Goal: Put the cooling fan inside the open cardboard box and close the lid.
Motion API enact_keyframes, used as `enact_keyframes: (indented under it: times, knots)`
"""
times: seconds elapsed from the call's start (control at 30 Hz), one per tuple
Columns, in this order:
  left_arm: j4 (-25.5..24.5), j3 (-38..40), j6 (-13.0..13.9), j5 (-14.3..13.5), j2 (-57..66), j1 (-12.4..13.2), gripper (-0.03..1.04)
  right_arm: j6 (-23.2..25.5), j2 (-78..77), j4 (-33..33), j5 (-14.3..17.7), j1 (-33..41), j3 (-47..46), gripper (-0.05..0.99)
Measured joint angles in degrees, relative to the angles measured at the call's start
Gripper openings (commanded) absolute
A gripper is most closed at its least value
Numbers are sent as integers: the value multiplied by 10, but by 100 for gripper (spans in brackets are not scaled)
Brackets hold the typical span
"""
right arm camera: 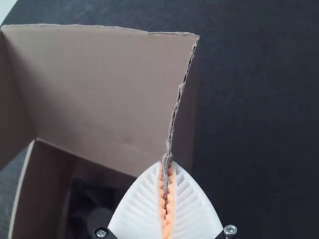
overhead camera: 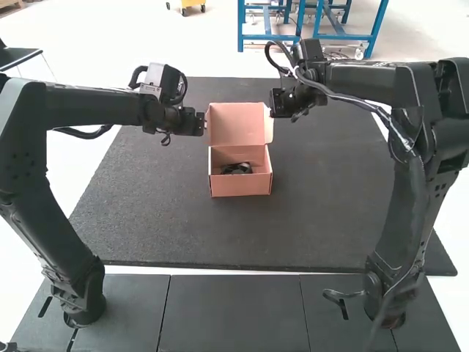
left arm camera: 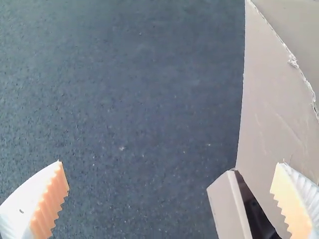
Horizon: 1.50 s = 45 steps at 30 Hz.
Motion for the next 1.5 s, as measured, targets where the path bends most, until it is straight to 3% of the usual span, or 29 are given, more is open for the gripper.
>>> enact_keyframes:
  times: [1.0,1.3,1.5]
  knots:
    - [-45,0,0,13,-30,0,96,9,-6,-66,-17,17,2,-2]
    - [-57,0,0,28,-31,-21,96,9,-6,-70,-19,17,2,-2]
    - [-68,0,0,32,-31,-21,96,7,-6,-94,-19,17,2,-2]
